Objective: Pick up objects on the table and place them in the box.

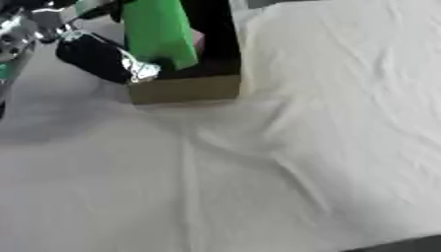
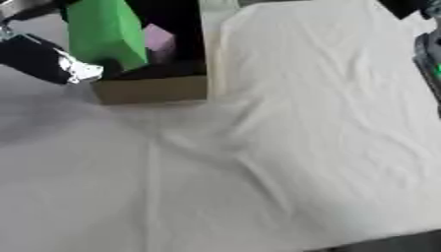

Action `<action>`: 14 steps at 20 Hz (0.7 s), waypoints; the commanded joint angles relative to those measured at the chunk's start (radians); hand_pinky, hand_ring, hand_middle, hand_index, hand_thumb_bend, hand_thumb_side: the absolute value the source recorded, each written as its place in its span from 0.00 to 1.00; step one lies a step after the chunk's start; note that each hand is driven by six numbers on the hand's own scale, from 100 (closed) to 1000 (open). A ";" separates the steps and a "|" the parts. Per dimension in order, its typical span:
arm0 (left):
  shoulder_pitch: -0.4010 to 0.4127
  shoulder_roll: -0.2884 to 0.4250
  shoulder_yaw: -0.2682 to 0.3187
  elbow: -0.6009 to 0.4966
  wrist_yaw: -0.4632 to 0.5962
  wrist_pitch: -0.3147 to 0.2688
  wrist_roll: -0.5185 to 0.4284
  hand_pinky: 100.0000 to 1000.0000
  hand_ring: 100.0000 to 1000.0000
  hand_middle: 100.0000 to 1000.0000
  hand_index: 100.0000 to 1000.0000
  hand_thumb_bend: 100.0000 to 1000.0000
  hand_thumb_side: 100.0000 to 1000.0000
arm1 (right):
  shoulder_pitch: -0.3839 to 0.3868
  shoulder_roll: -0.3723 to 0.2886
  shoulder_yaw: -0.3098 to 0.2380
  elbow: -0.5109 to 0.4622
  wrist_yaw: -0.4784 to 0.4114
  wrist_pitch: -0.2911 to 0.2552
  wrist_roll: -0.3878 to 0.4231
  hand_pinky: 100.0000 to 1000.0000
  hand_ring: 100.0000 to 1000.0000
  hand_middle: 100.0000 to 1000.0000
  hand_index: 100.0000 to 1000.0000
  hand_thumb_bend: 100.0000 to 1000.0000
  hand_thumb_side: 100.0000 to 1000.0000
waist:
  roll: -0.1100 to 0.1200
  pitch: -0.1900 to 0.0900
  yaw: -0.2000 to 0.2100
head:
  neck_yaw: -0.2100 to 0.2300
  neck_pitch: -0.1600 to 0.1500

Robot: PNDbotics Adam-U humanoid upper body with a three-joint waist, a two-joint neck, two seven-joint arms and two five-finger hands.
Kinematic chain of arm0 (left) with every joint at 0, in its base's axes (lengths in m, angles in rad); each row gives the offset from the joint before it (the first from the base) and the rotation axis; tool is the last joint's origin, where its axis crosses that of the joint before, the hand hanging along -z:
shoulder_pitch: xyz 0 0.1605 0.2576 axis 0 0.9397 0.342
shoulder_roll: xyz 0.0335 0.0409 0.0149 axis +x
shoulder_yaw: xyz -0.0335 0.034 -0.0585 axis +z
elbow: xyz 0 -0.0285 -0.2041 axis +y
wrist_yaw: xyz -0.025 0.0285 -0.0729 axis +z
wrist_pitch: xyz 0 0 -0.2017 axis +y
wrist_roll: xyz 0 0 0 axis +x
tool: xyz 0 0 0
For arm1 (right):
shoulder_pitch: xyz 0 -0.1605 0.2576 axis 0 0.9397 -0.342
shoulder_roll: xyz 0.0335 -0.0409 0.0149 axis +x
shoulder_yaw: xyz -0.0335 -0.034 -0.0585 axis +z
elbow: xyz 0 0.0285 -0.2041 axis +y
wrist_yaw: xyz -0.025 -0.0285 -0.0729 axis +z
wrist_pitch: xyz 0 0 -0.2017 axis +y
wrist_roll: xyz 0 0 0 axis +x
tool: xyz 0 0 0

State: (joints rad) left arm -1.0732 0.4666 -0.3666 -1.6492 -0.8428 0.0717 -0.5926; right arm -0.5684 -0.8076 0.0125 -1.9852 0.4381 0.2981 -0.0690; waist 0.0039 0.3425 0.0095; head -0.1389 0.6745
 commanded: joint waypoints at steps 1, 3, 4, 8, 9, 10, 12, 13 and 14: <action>-0.046 -0.028 0.031 0.080 -0.029 -0.002 0.045 0.56 0.45 0.39 0.44 0.17 0.55 | -0.019 -0.023 -0.008 -0.015 -0.007 -0.003 0.005 0.83 0.77 0.69 0.86 0.00 0.97 | -0.003 -0.020 -0.006 | 0.008 -0.014; -0.068 -0.056 0.039 0.149 -0.042 -0.008 0.080 0.56 0.45 0.39 0.44 0.17 0.56 | -0.026 -0.020 -0.005 -0.015 -0.007 -0.005 0.008 0.83 0.77 0.69 0.86 0.00 0.97 | -0.004 -0.016 -0.015 | 0.015 -0.019; -0.078 -0.068 0.043 0.184 -0.052 -0.011 0.098 0.56 0.45 0.40 0.44 0.18 0.56 | -0.031 -0.018 -0.004 -0.015 -0.008 -0.006 0.009 0.83 0.77 0.69 0.86 0.00 0.97 | -0.004 -0.014 -0.020 | 0.020 -0.022; -0.115 -0.109 0.064 0.329 -0.137 -0.028 0.181 0.57 0.46 0.40 0.44 0.18 0.55 | -0.046 -0.014 0.002 -0.015 -0.009 -0.012 0.017 0.84 0.77 0.69 0.86 0.00 0.97 | -0.004 -0.003 -0.042 | 0.045 -0.034; -0.121 -0.117 0.070 0.361 -0.161 -0.032 0.201 0.57 0.46 0.40 0.44 0.18 0.55 | -0.048 -0.013 0.003 -0.015 -0.009 -0.012 0.018 0.84 0.77 0.69 0.86 0.00 0.97 | -0.004 -0.001 -0.046 | 0.050 -0.036; -0.126 -0.126 0.076 0.390 -0.181 -0.036 0.220 0.57 0.46 0.40 0.44 0.17 0.55 | -0.050 -0.012 0.003 -0.015 -0.009 -0.012 0.018 0.84 0.77 0.69 0.86 0.00 0.97 | -0.004 0.001 -0.050 | 0.054 -0.039; -0.133 -0.142 0.089 0.442 -0.206 -0.042 0.253 0.57 0.46 0.40 0.45 0.17 0.56 | -0.053 -0.011 0.005 -0.015 -0.011 -0.013 0.020 0.84 0.77 0.69 0.86 0.00 0.97 | -0.003 0.004 -0.055 | 0.061 -0.044; -0.137 -0.148 0.096 0.467 -0.215 -0.044 0.268 0.57 0.46 0.41 0.45 0.17 0.56 | -0.055 -0.010 0.006 -0.015 -0.011 -0.013 0.021 0.84 0.77 0.69 0.86 0.00 0.97 | -0.002 0.005 -0.058 | 0.063 -0.046; -0.140 -0.153 0.100 0.488 -0.223 -0.047 0.283 0.58 0.47 0.41 0.45 0.18 0.56 | -0.057 -0.009 0.006 -0.015 -0.012 -0.014 0.021 0.84 0.77 0.69 0.86 0.00 0.97 | -0.002 0.006 -0.061 | 0.065 -0.048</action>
State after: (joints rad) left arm -1.1835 0.3126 -0.2846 -1.1768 -1.0492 0.0270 -0.3314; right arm -0.6085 -0.7972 0.0256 -1.9852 0.4319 0.2859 -0.0494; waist 0.0041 0.3696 -0.0503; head -0.0792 0.6390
